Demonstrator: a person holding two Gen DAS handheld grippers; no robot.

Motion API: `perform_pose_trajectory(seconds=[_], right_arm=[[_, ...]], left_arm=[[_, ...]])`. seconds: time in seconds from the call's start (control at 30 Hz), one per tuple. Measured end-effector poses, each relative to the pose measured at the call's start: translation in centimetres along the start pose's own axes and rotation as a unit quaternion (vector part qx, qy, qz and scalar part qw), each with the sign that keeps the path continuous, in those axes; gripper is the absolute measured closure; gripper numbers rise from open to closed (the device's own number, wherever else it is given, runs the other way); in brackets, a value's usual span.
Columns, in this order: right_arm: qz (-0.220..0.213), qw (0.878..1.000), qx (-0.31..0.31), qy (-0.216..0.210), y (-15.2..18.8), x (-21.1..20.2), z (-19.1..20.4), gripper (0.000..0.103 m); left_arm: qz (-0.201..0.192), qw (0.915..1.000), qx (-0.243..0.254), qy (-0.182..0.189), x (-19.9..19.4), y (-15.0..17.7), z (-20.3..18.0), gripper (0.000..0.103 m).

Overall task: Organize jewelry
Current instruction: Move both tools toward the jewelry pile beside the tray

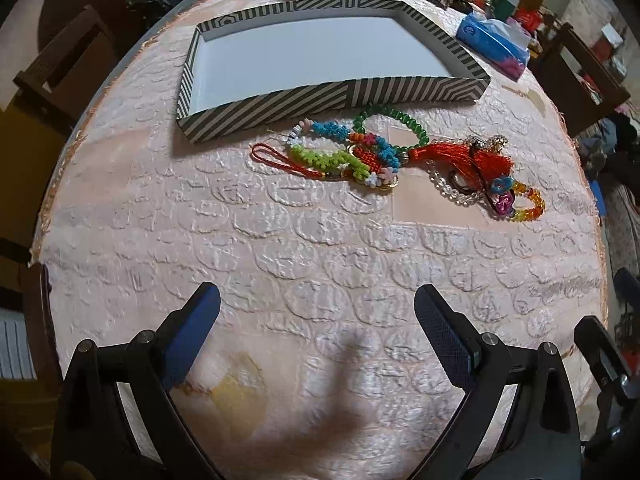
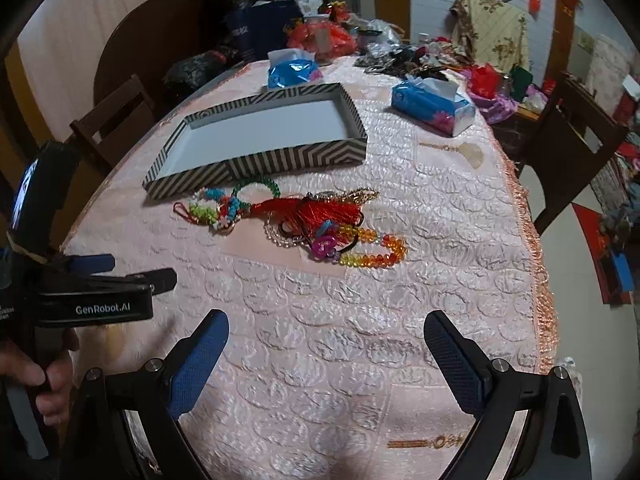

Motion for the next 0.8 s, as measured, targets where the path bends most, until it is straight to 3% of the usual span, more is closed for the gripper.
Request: perform_pose_trajectory(seconds=[0.3, 0.43, 0.63, 0.77, 0.8], right_arm=[[-0.035, 0.998, 0.046, 0.037, -0.2, -0.5, 3.9, 0.006], [0.004, 0.998, 0.059, 0.036, 0.4, 0.7, 5.4, 0.006], [0.021, 0.998, 0.059, 0.032, 0.6, 1.9, 6.1, 0.006], [0.024, 0.997, 0.058, 0.032, 0.3, 2.0, 5.6, 0.006], [0.024, 0.997, 0.057, 0.034, 0.2, 2.1, 5.3, 0.006]], left_arm=[[0.015, 0.9988, 0.035, 0.031, 2.0, -1.1, 3.3, 0.005], [0.025, 0.9980, 0.042, 0.040, 2.9, -1.1, 4.4, 0.005], [0.023, 0.9979, 0.030, 0.053, 3.6, -1.8, 5.2, 0.005], [-0.003, 0.9970, 0.025, 0.073, 3.3, -3.0, 4.6, 0.006], [-0.010, 0.9966, 0.023, 0.079, 3.3, -3.4, 4.4, 0.011]])
Point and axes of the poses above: each gripper's, at about its wrist camera, not at the fingertips, and x roughly the way its jaws point, z to its left, y to its underside, the point moved 2 cm from there along x, roughly the way its jaws point, and after that the axes turned 11 degrees about -z, right-handed, at the moved point
